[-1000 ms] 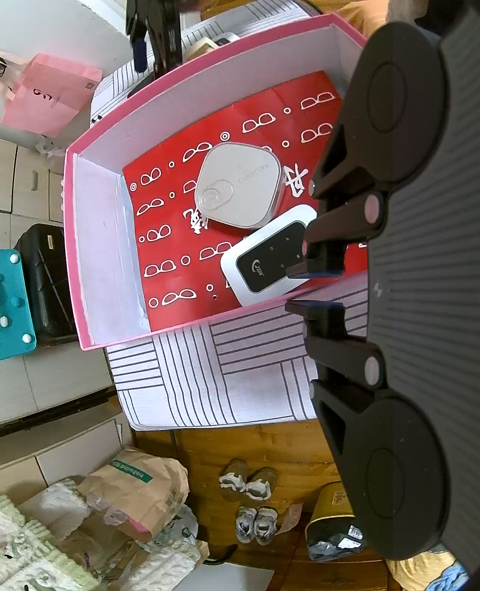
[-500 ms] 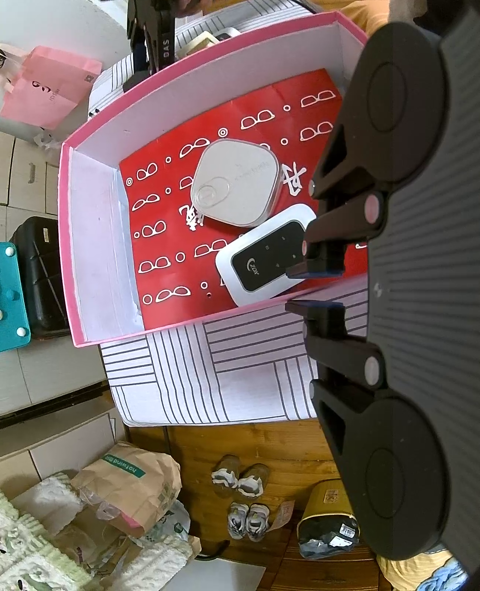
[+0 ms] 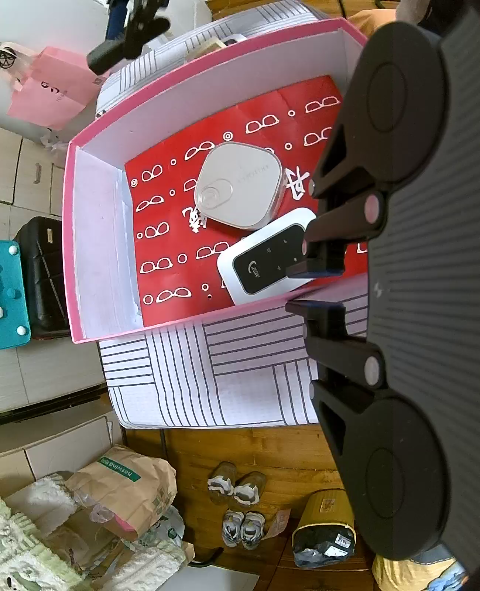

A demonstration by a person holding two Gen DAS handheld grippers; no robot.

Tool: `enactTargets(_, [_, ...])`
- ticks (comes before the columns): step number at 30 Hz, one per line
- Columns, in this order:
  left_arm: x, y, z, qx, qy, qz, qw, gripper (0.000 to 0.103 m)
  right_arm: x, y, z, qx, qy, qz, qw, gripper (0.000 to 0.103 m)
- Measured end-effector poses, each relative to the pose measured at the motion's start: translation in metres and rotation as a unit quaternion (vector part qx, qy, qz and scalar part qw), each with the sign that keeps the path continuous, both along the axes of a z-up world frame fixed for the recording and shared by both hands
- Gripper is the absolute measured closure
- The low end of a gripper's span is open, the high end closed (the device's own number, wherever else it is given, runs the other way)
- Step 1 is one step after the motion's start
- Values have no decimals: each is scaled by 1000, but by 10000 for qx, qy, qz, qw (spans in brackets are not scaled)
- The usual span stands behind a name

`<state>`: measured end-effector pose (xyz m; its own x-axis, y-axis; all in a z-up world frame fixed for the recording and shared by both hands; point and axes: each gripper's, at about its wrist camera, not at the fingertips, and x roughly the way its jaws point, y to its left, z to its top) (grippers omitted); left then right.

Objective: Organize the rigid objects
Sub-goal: 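Grasp the black rectangular power bank with the right gripper, then lay the black power bank on the silver one in the box, release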

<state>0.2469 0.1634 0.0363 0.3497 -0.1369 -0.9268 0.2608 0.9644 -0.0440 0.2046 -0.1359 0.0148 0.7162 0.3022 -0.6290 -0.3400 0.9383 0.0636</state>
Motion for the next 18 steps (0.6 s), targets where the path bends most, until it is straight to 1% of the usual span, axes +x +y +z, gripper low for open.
enactTargets(2, [0, -1, 0, 11, -22, 19, 10000, 92, -3, 9, 10, 396, 122, 341, 9986, 35])
enactTargets(3, [0, -1, 0, 7, -17, 34, 10000, 92, -4, 16, 14, 516, 168, 523, 9972, 35])
enactTargets(5, [0, 0, 0, -9, 3, 41, 10000, 92, -7, 35, 21, 631, 239, 916, 9935, 35])
enactTargets(8, [0, 2, 0, -23, 19, 59, 10000, 92, -9, 69, 23, 596, 417, 1549, 9852, 35])
enactTargets(10, [-1, 1, 0, -7, -2, 61, 10000, 92, -10, 92, 20, 422, 508, 1918, 9792, 35])
enactTargets(12, [-1, 0, 0, -12, -6, 71, 10000, 92, -9, 117, 13, 89, 539, 2211, 9737, 35])
enactTargets(15, [0, 2, 1, -53, 11, 89, 9999, 92, -1, 149, -4, -440, 630, 2400, 9677, 35])
enactTargets(18, [0, 3, 0, -68, 20, 78, 9999, 92, 12, 173, -22, -830, 796, 2514, 9610, 35])
